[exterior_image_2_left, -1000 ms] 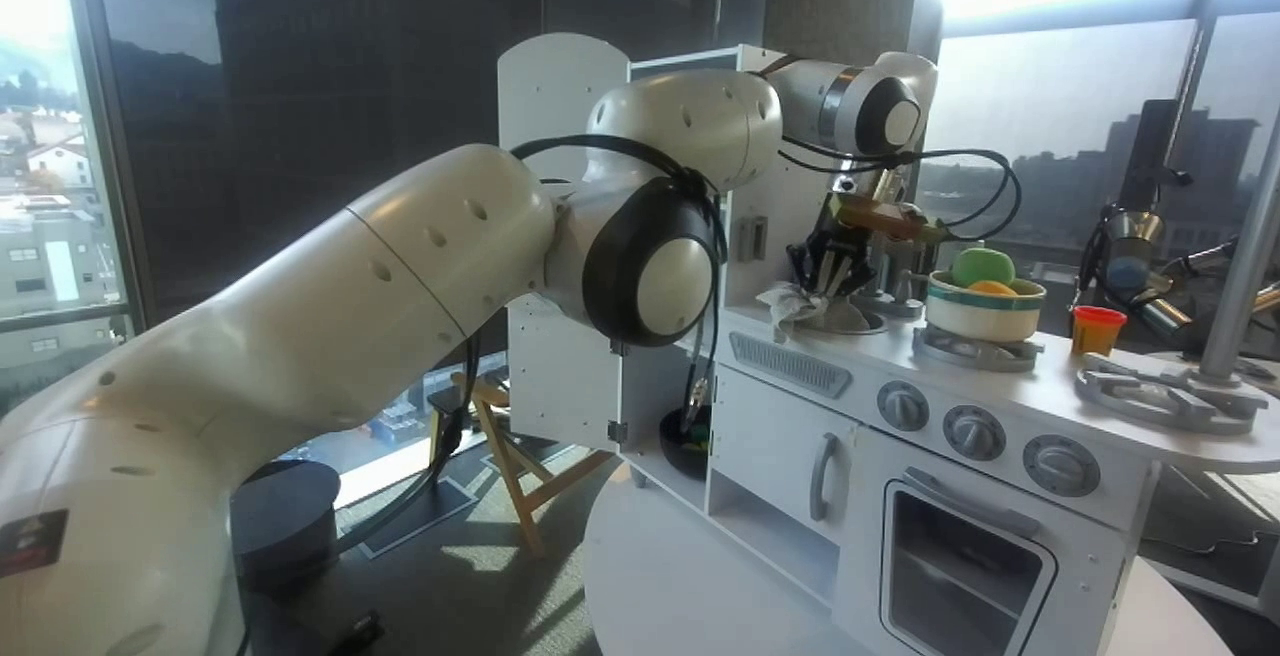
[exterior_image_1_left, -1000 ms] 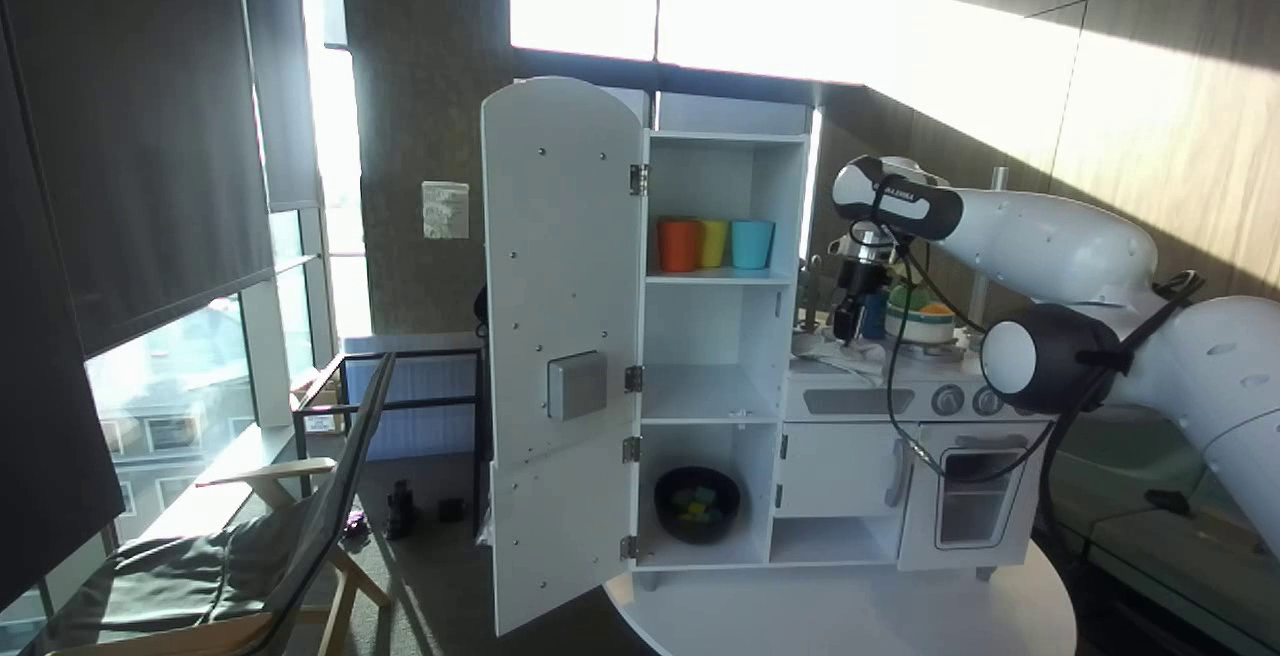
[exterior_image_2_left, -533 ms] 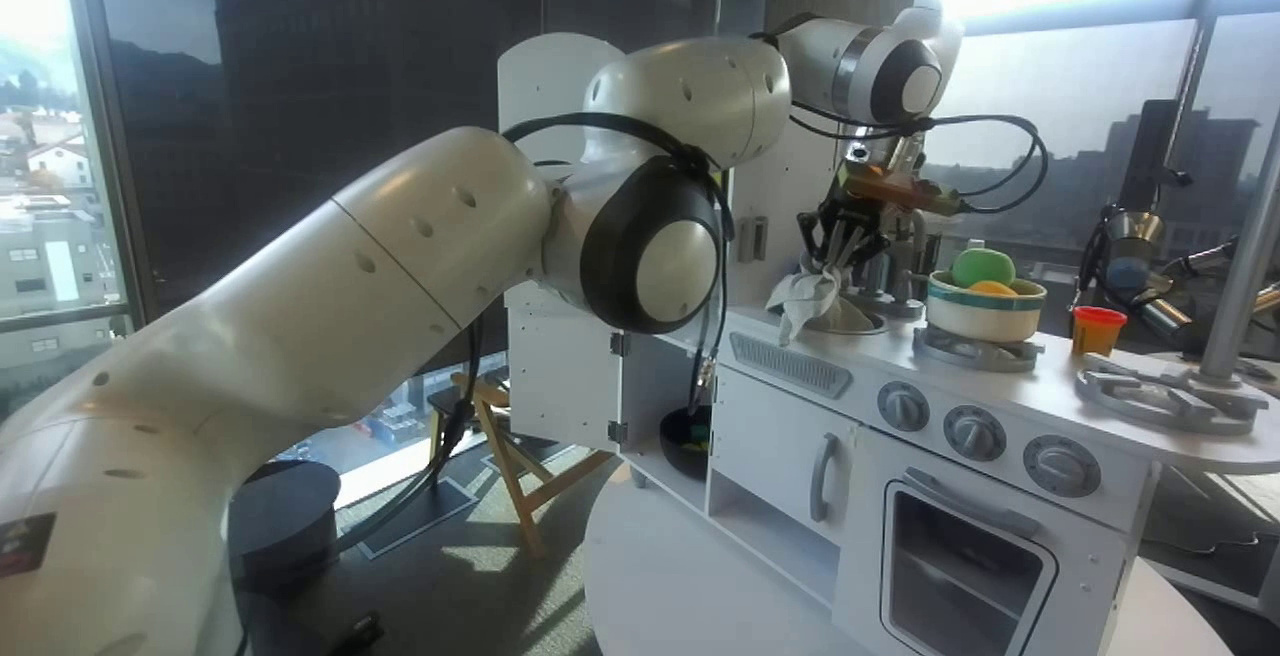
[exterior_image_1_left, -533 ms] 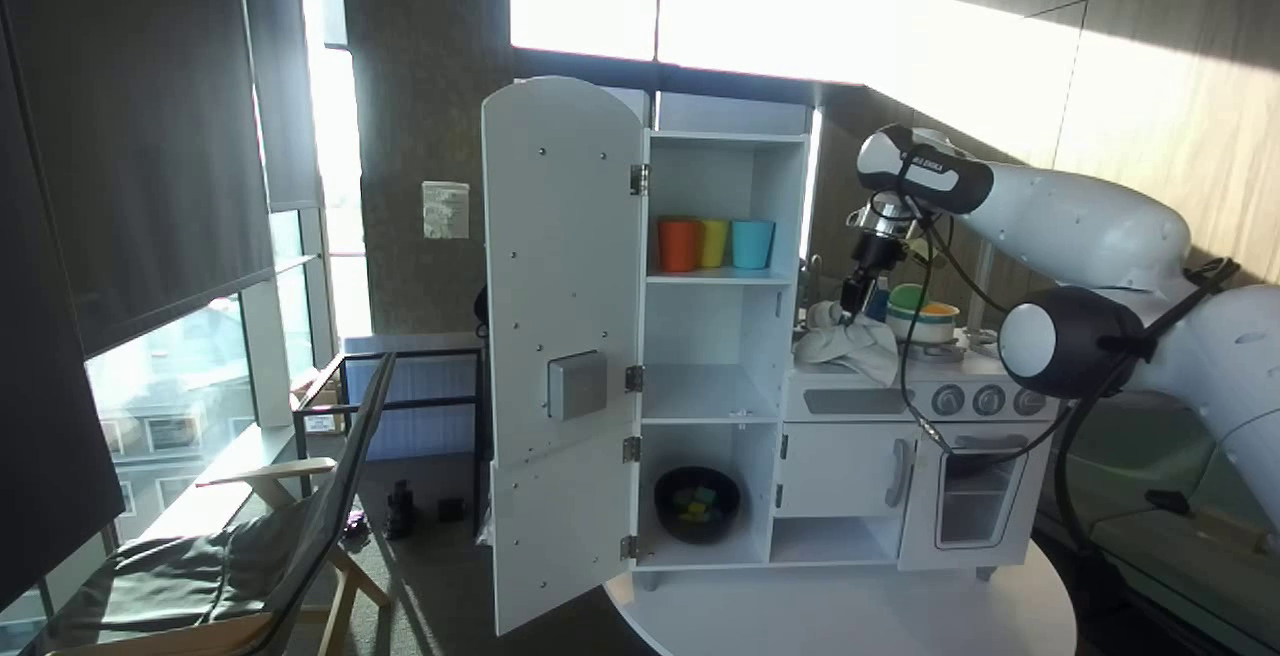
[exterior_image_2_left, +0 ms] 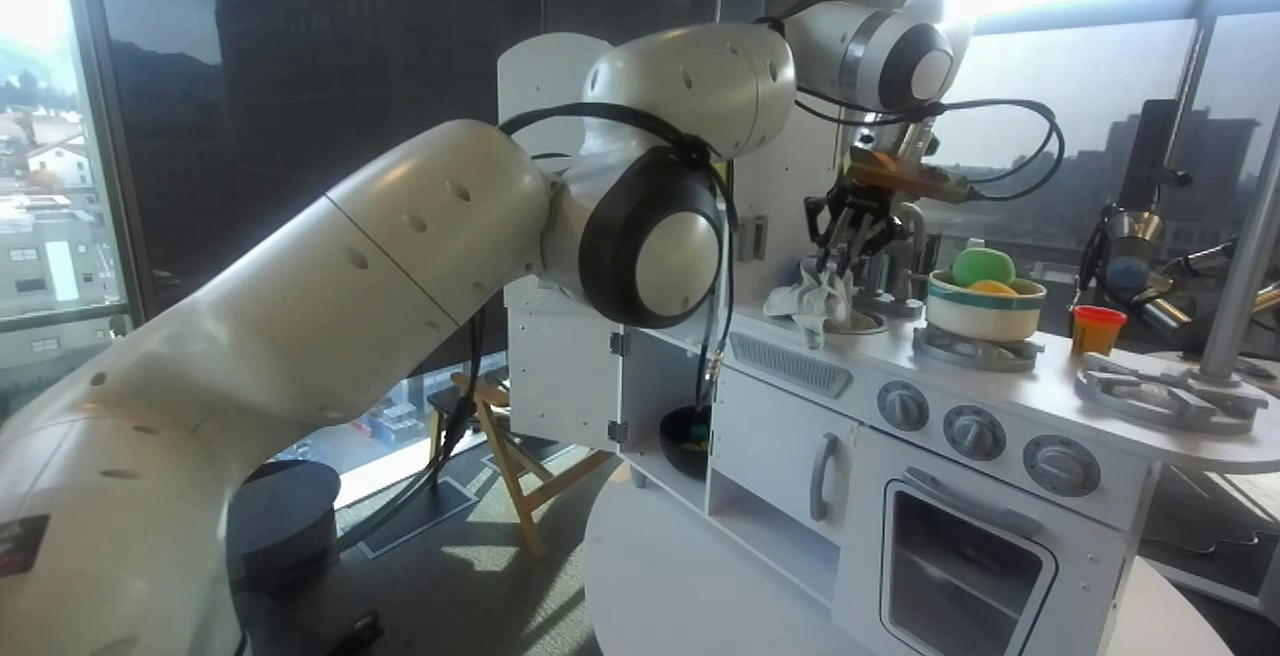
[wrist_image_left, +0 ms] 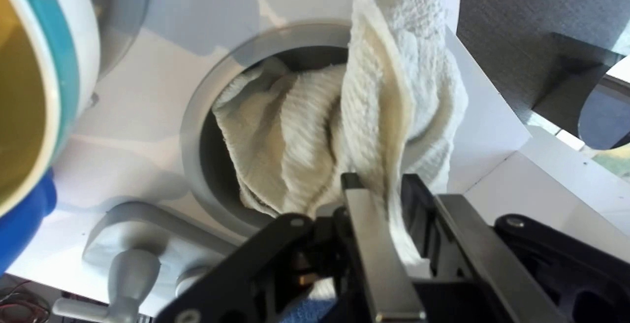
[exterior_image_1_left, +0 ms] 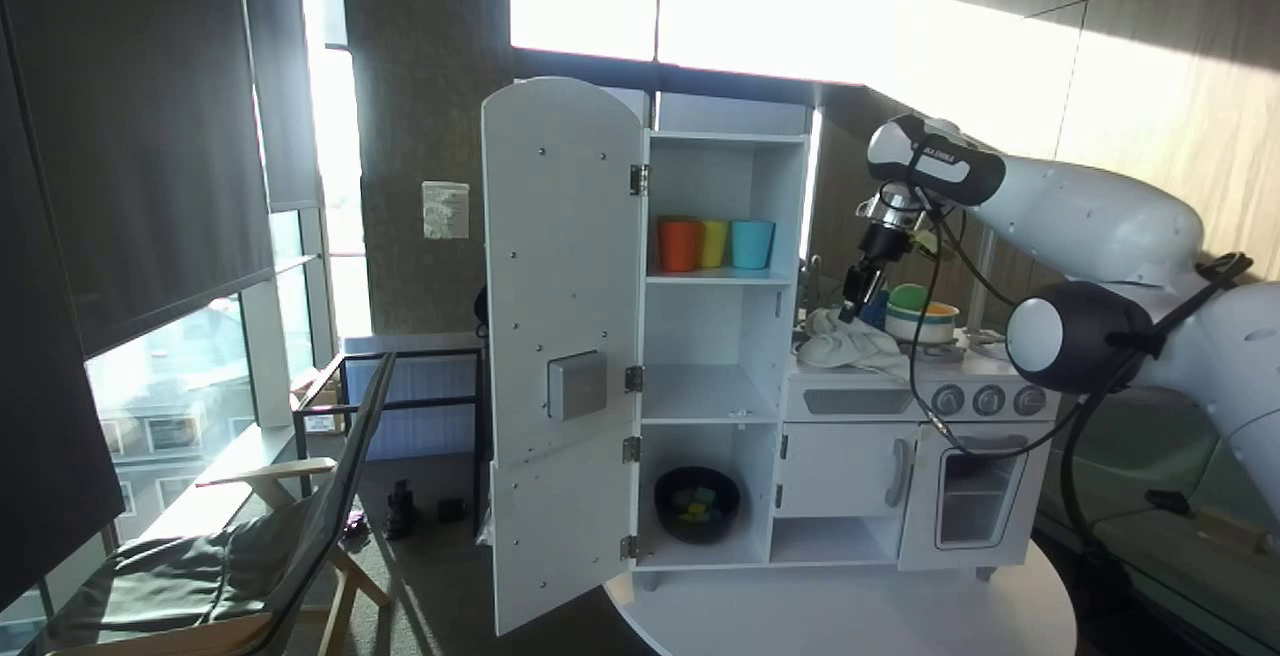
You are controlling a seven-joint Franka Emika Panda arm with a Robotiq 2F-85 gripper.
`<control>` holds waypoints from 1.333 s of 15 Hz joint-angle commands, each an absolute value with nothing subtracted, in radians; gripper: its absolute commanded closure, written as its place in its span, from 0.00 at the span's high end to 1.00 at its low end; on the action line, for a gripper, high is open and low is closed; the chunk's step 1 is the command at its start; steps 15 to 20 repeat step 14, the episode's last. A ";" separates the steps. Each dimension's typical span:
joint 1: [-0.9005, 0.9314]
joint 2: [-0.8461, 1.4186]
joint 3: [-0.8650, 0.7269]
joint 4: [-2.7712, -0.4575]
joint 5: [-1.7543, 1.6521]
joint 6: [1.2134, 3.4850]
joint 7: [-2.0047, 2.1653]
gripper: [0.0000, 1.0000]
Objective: Pick up the white cloth and put it into the sink and wipe it
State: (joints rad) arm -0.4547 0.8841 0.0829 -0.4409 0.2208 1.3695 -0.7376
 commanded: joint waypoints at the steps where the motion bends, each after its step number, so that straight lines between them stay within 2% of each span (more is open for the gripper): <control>1: -0.456 0.869 0.094 -0.441 0.233 1.384 -0.713 0.61; 6: -0.468 0.839 0.087 -0.435 0.231 1.386 -0.658 0.99; 20: -0.478 0.833 0.081 -0.429 0.219 1.393 -0.630 1.00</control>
